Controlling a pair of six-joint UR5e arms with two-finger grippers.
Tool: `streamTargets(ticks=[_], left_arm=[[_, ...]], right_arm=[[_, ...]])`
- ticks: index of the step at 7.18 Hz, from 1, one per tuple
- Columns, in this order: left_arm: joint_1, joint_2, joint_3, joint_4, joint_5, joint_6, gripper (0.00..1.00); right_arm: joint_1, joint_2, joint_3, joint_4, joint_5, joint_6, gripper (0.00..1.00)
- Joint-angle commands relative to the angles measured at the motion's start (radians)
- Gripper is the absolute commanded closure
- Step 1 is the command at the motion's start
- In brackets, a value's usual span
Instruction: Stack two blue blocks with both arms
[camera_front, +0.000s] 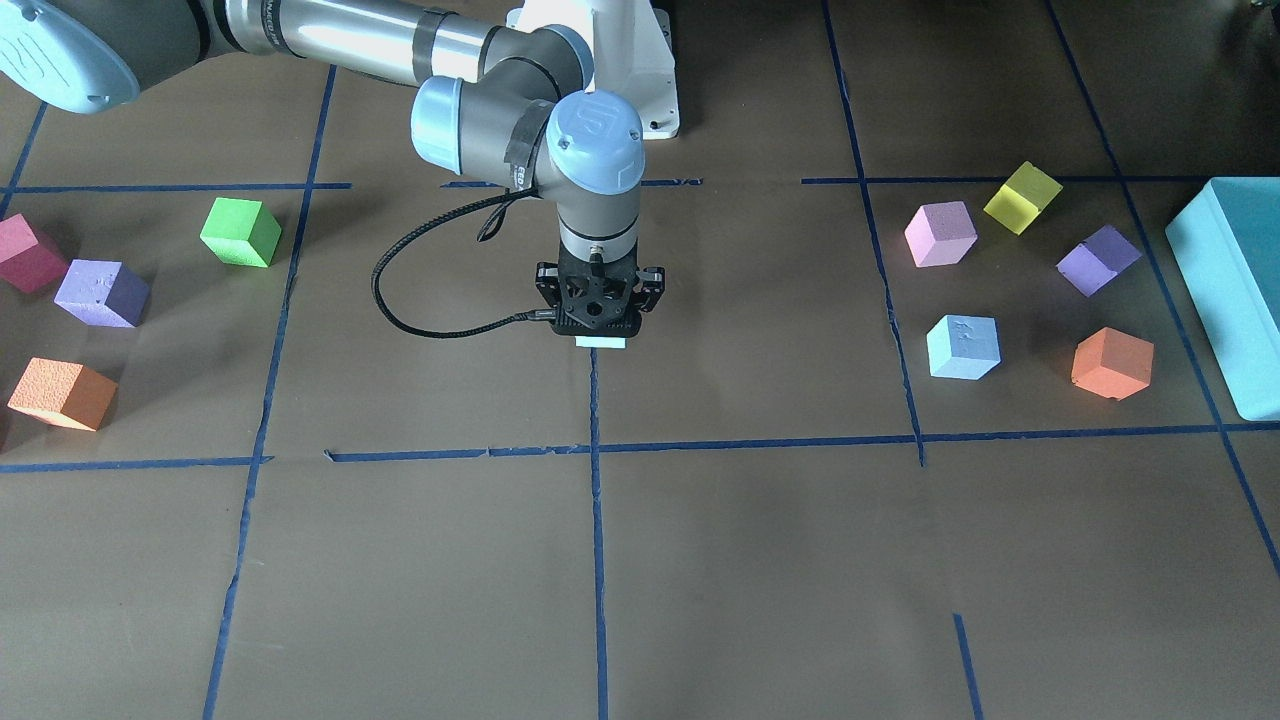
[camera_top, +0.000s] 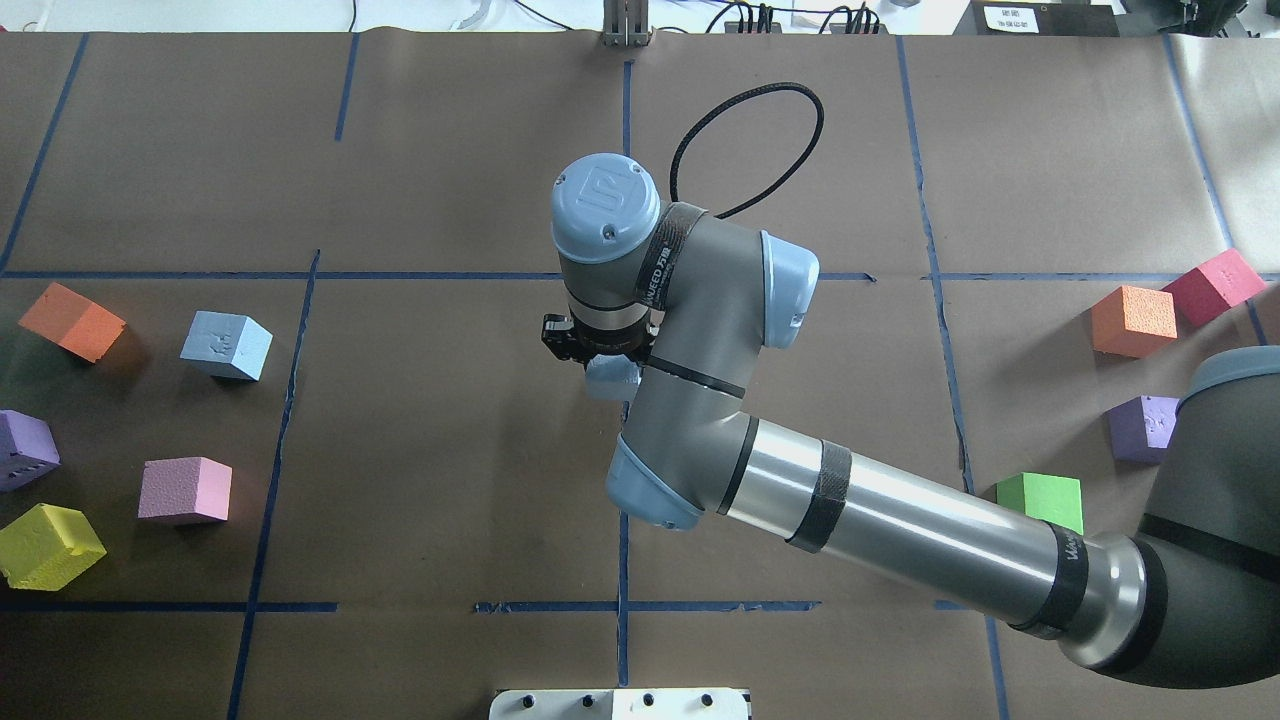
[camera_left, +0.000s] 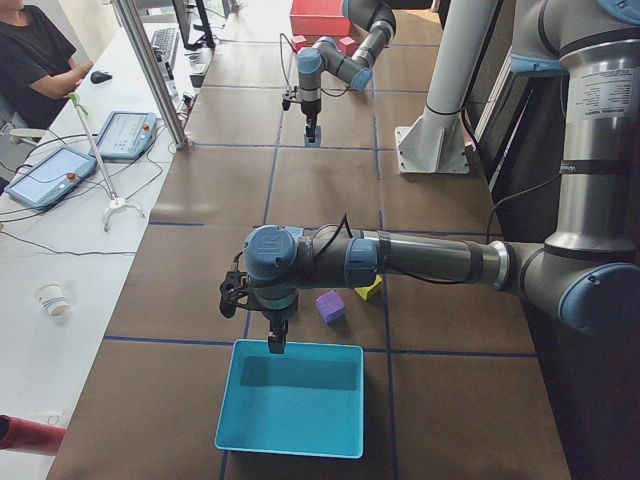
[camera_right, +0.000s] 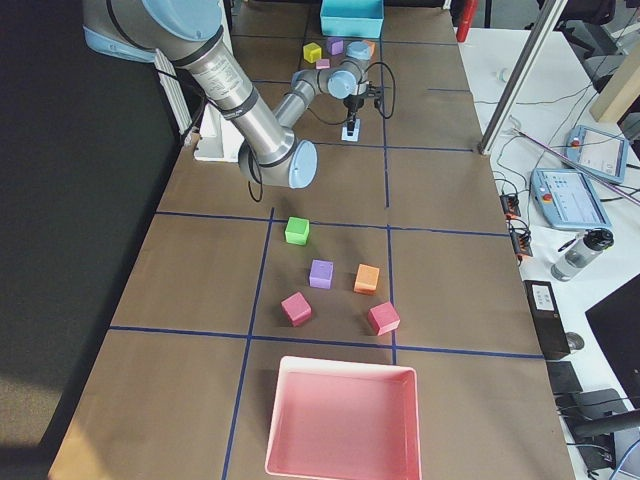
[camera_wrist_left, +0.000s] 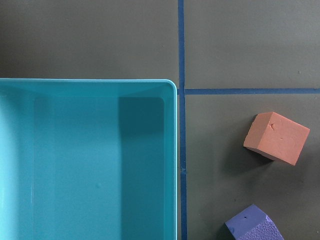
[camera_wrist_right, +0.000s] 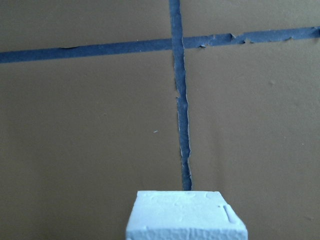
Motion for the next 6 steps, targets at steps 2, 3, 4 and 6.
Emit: streamTargets(ticks=[2,3,4,6], left_arm=[[-0.001,0.008,-0.003,0.000,-0.002,0.000,0.00],[-0.001,0.009,-0.003,0.000,-0.004,0.000,0.00],[-0.001,0.009,-0.003,0.000,-0.004,0.000,0.00],[-0.002,0.009,-0.004,0.000,-0.004,0.000,0.00]], right_arm=[[-0.015,-0.011,-0.014,-0.001,-0.002,0.009,0.83],[-0.014,-0.016,-0.014,-0.001,-0.002,0.003,0.64],[-0.014,-0.020,-0.014,-0.001,-0.007,-0.002,0.16],[-0.014,-0.017,-0.014,0.004,-0.016,0.004,0.00]])
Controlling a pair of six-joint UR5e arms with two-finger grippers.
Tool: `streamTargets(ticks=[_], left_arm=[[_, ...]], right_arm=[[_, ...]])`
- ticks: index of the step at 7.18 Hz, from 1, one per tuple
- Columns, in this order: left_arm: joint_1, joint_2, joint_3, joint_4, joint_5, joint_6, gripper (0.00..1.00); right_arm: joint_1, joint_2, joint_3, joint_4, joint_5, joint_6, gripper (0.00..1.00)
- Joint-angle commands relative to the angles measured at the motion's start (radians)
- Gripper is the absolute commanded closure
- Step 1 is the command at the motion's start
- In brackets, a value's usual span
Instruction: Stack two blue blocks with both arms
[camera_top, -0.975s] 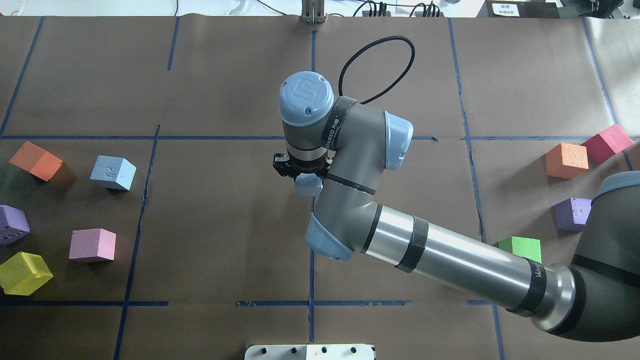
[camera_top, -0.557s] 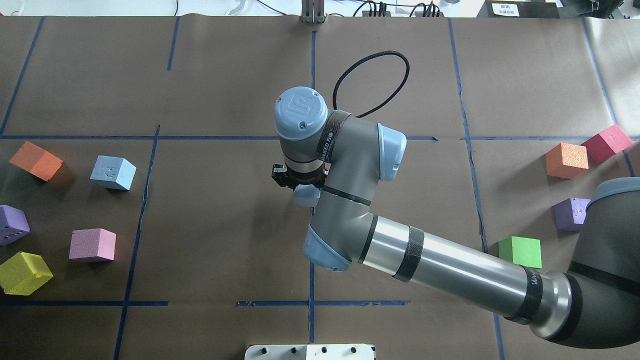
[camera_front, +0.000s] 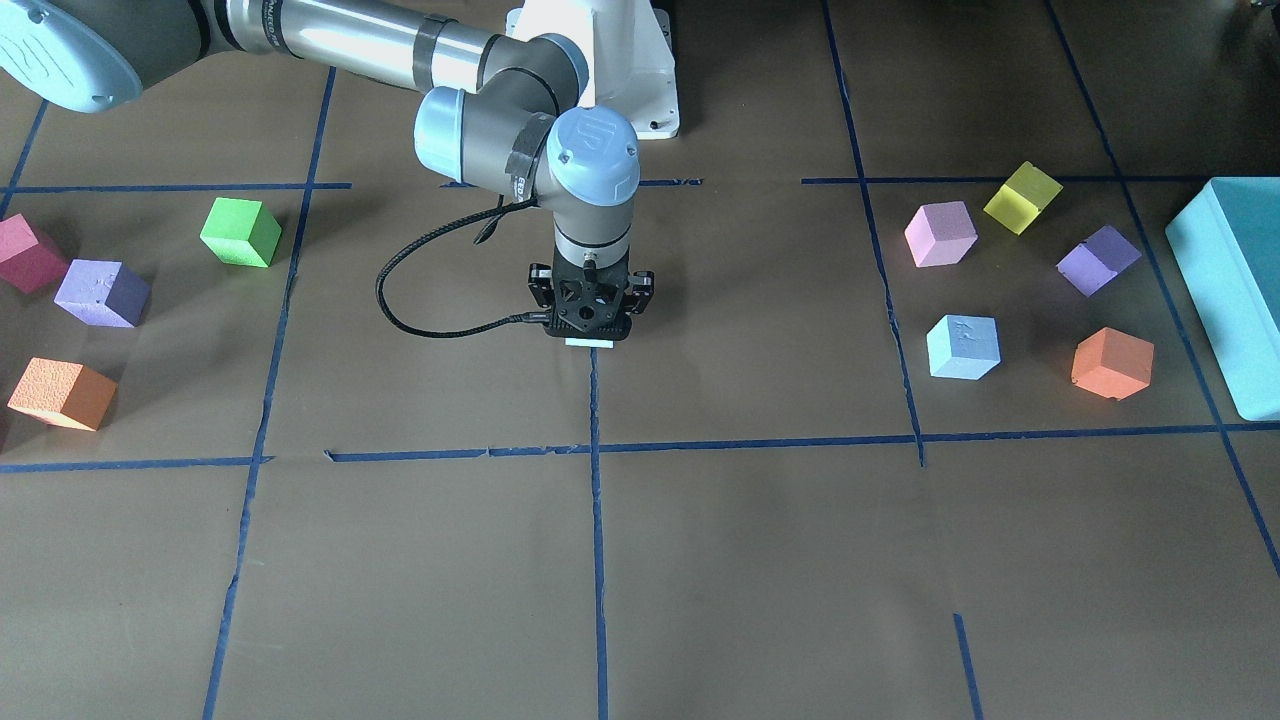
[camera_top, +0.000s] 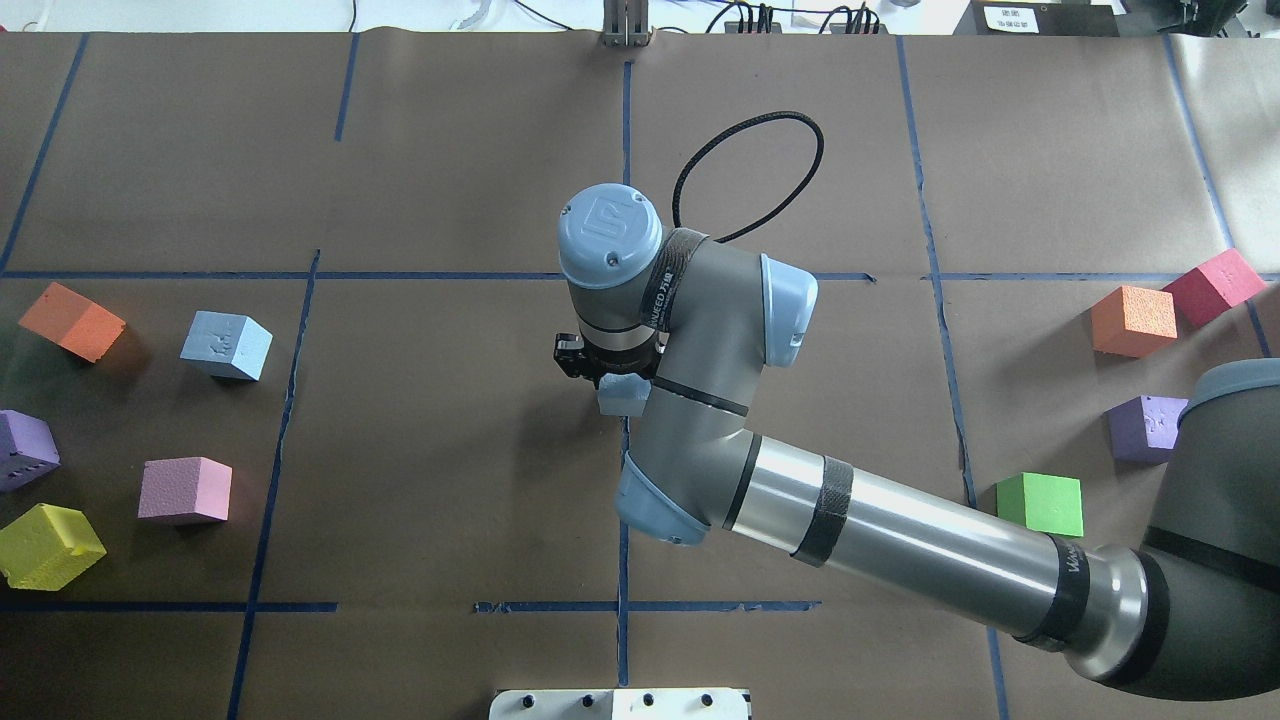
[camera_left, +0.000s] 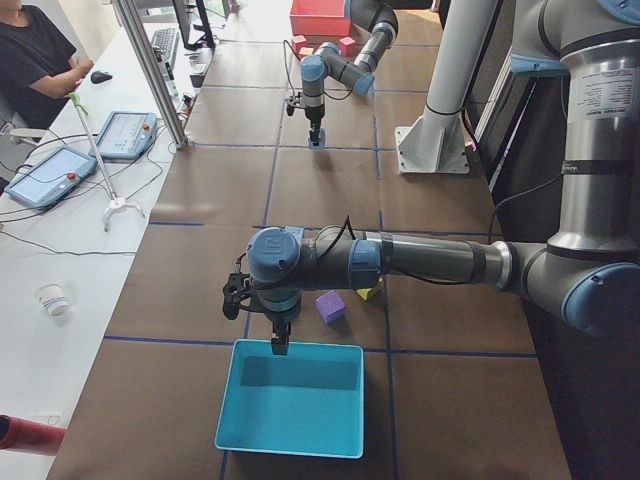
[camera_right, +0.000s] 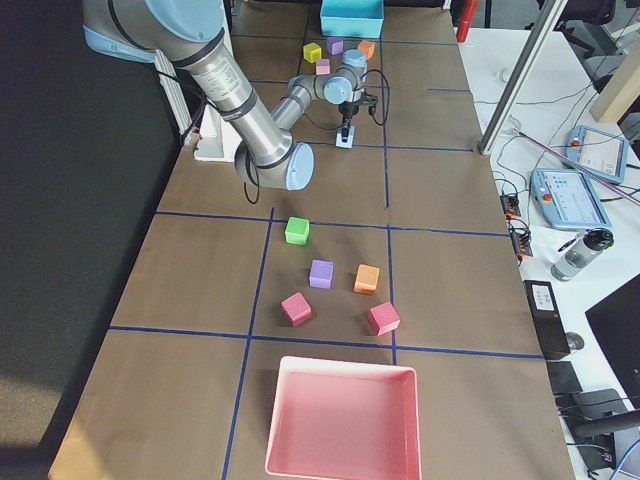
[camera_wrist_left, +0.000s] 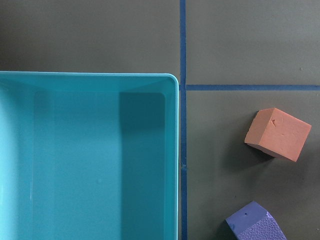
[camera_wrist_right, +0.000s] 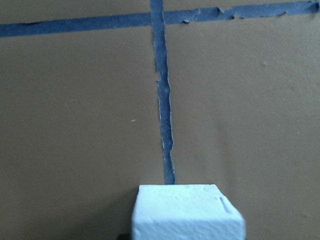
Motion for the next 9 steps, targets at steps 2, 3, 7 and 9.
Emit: streamTargets(ticks=[2,3,7,9], left_arm=[[-0.002,-0.001,-0.007,-0.002,0.001,0.000,0.00],[-0.002,-0.003,-0.039,0.000,0.002,0.000,0.00],[0.117,-0.018,-0.284,0.029,0.002,-0.082,0.00],[0.269,-0.076,-0.387,0.023,0.005,-0.347,0.00]], right_arm=[[0.012,0.004,0.003,0.047,-0.002,0.010,0.00],[0.053,0.007,0.029,0.040,0.019,0.008,0.00],[0.271,-0.132,0.295,-0.150,0.148,-0.141,0.00],[0.414,-0.218,0.350,-0.230,0.223,-0.382,0.00]])
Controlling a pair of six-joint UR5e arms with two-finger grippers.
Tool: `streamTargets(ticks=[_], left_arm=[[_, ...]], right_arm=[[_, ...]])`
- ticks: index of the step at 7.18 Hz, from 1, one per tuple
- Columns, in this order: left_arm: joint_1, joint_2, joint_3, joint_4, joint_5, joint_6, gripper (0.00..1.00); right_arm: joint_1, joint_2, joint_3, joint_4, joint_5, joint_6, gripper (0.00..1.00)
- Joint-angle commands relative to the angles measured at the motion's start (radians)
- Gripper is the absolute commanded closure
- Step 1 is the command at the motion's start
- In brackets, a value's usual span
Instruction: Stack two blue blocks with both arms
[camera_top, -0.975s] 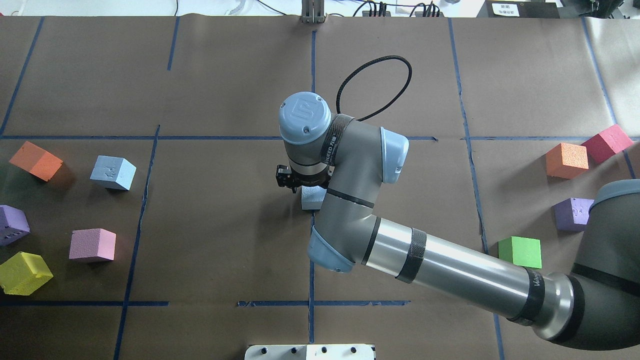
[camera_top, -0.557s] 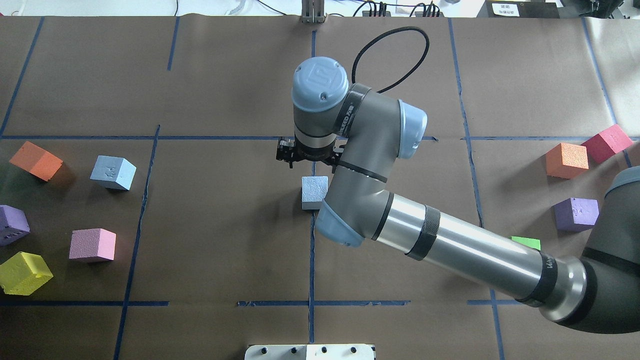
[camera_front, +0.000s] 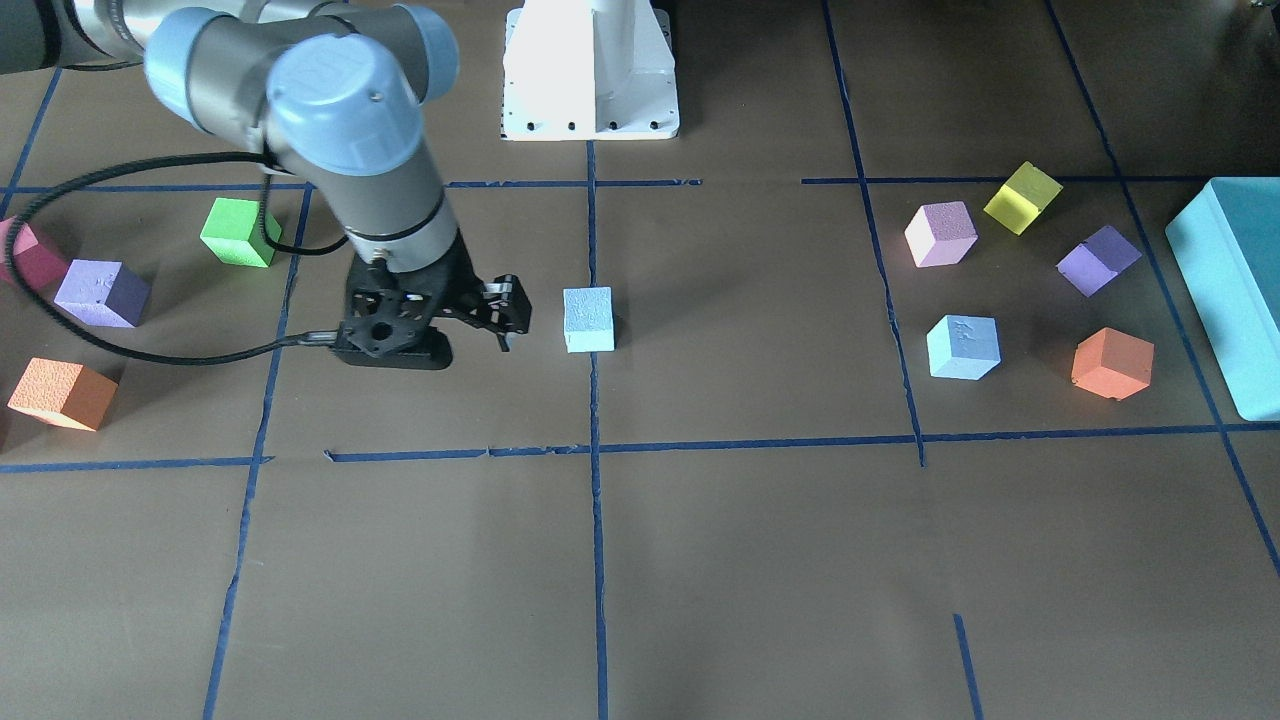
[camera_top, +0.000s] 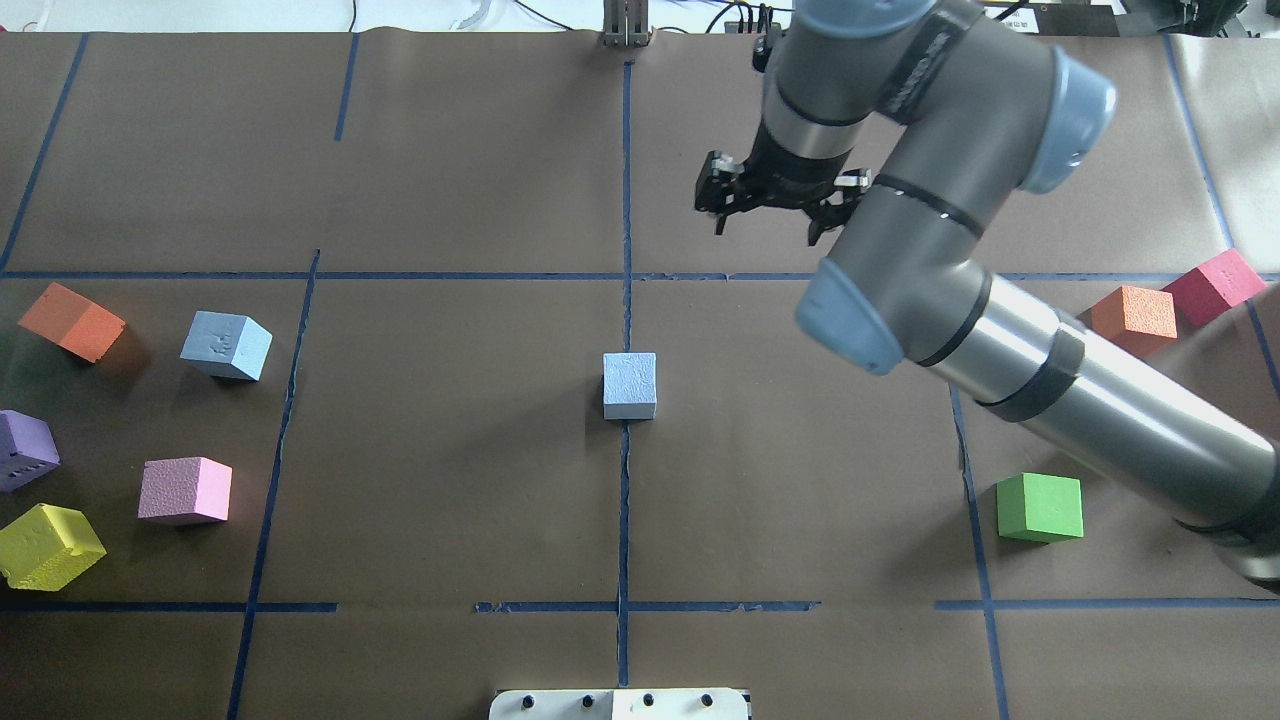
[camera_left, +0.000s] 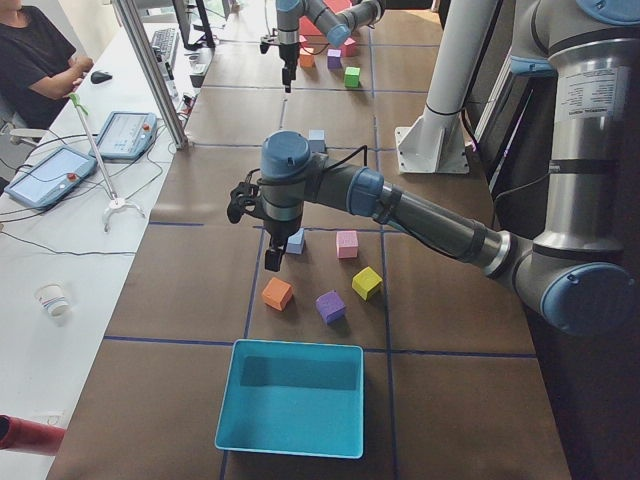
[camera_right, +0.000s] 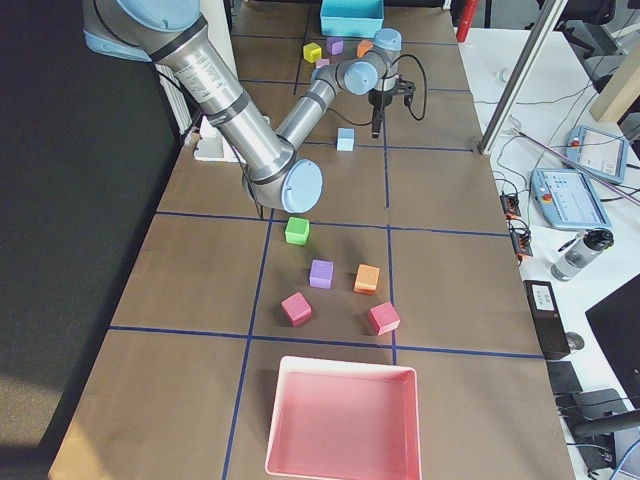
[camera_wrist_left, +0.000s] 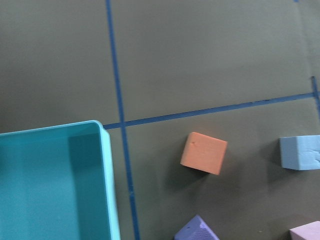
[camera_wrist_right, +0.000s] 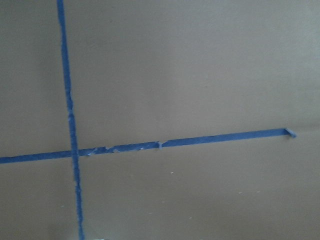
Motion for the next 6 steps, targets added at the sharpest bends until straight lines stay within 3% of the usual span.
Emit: streamTargets(ticks=[1,2,3,5,6], left_arm=[[0.173,-0.066,-0.068,-0.003,0.013,-0.198,0.00],[0.244,-0.071,-0.057,-0.040,0.106,-0.238,0.00],[0.313,-0.069,-0.006,-0.180,0.175,-0.366,0.00],[0.420,-0.071,0.228,-0.593,0.215,-0.601,0.00],[0.484,-0.072,0.266,-0.642,0.290,-0.637,0.00]], right_arm=[[0.161,-0.076,0.044,-0.091,0.047,-0.268,0.00],[0.235,-0.110,0.049,-0.125,0.071,-0.409,0.00],[0.306,-0.154,0.049,-0.128,0.096,-0.527,0.00],[0.410,-0.225,0.048,-0.125,0.120,-0.710,0.00],[0.446,-0.252,0.046,-0.122,0.156,-0.744,0.00]])
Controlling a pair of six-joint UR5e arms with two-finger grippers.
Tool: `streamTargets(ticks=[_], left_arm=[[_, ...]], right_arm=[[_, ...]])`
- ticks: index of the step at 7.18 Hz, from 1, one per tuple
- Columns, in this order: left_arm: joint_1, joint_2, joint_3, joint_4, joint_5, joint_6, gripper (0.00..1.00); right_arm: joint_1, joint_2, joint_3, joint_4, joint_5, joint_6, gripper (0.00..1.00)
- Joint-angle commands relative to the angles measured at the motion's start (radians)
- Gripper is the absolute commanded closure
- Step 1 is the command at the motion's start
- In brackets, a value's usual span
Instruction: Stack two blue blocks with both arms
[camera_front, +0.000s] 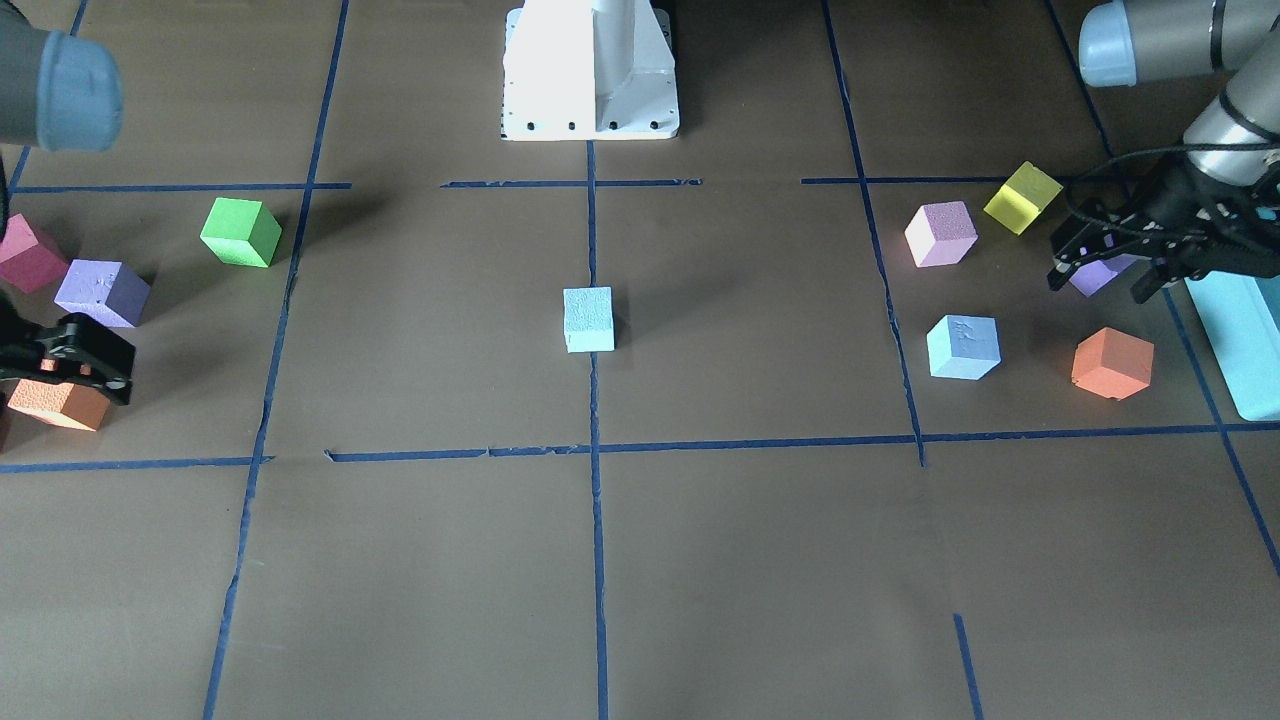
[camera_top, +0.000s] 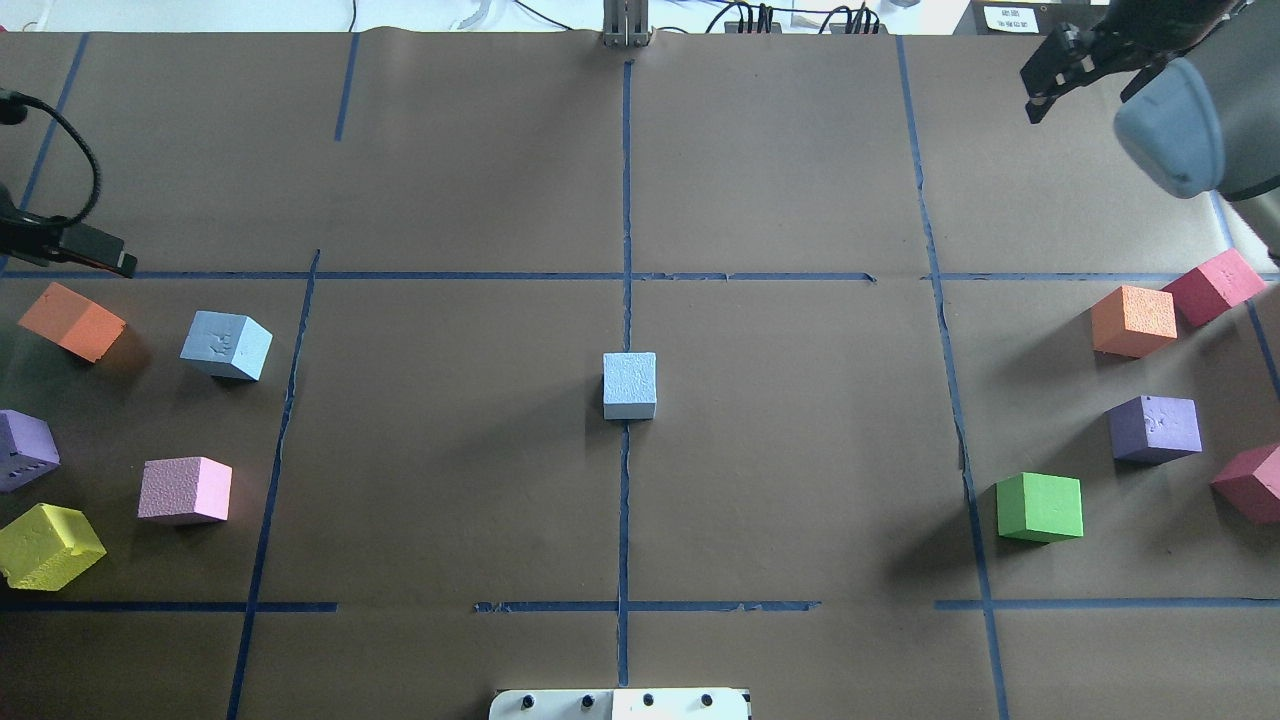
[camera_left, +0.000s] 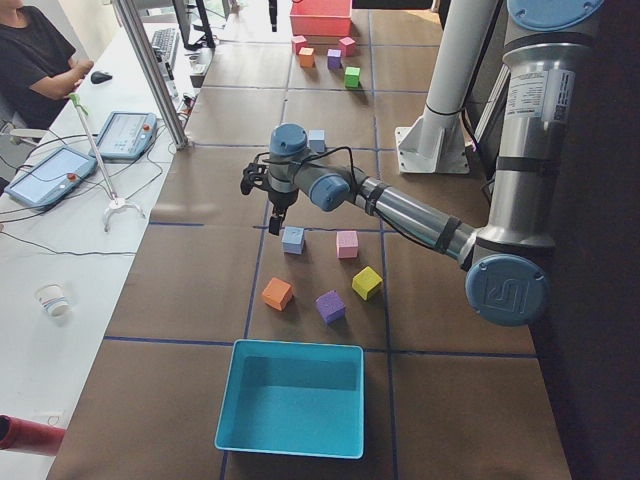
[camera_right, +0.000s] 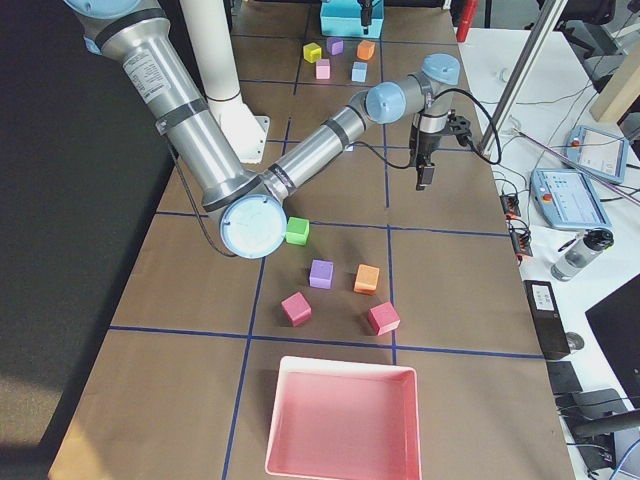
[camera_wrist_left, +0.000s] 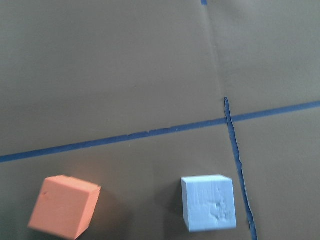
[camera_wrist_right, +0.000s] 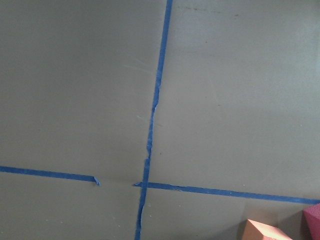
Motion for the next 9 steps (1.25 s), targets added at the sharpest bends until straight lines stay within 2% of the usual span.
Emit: streamTargets(ticks=[1,6,9], left_arm=[[0.127,-0.004,0.087,-0.130,0.129,-0.103,0.00],[0.215,-0.047,0.141,-0.136,0.163,-0.169,0.00],[0.250,-0.094,0.220,-0.138,0.189,-0.171,0.00]], right_arm=[[0.068,-0.051,-0.002,0.005,0.049,-0.081,0.00],[0.073,-0.073,0.000,0.013,0.052,-0.083,0.00],[0.073,-0.075,-0.001,0.013,0.052,-0.081,0.00]])
